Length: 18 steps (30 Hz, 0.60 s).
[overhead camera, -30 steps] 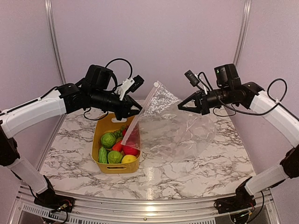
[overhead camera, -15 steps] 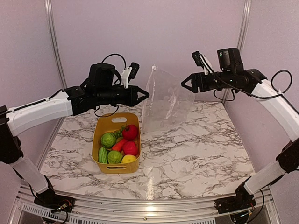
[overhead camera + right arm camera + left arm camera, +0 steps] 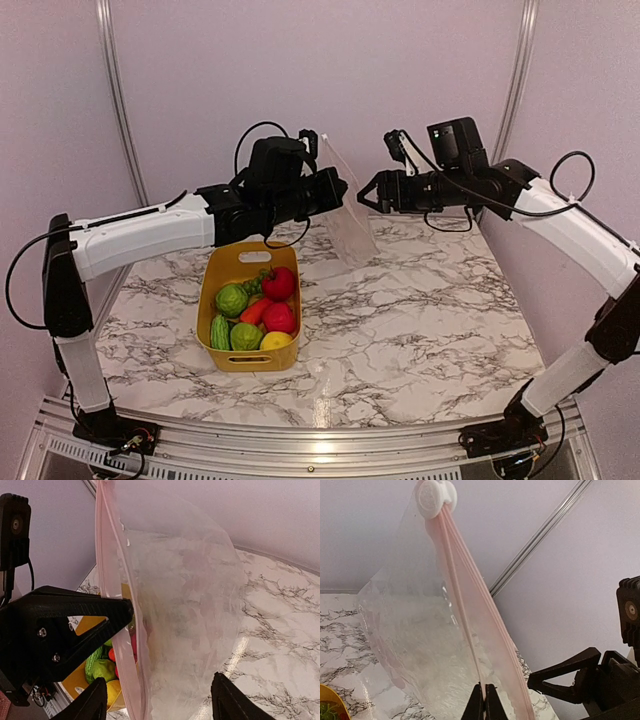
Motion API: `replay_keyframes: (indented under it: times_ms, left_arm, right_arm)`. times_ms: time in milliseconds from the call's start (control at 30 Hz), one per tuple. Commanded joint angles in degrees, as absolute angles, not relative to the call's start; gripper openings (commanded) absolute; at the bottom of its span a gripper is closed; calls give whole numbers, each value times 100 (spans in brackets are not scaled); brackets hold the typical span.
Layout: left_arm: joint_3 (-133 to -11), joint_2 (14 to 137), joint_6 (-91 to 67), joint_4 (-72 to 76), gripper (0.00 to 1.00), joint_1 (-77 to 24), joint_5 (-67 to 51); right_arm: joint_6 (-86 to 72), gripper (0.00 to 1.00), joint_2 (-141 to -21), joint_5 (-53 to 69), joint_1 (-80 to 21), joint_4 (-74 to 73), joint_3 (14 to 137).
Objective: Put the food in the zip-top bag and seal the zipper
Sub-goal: Pass from the left arm to the right
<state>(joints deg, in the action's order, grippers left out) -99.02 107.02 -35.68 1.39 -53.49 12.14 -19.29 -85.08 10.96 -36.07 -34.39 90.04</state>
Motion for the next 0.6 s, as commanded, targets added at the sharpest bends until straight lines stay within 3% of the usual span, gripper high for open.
replay_keyframes:
  times_ms: [0,200,467,567]
  left_arm:
    - [-10072,10779,-3749,36,0,-5429,1507]
    - [-9991,10767,-3739,10,0,-5508,1437]
    - [-9861,10736,-3769,-162,0,-5545,1267]
    - [-9814,10716,-3741,-169,0,-5555,1238]
  right_arm:
    - [-2022,68,-8654,798,-3795,-3387,9265]
    - [-1959,56,-8835,230,-3813,-3471,9414]
    - [-1720,30,-9115,-192,-3808,-3466,9662]
    - [-1613,15,-9221,-254,-3814,-3501,9734]
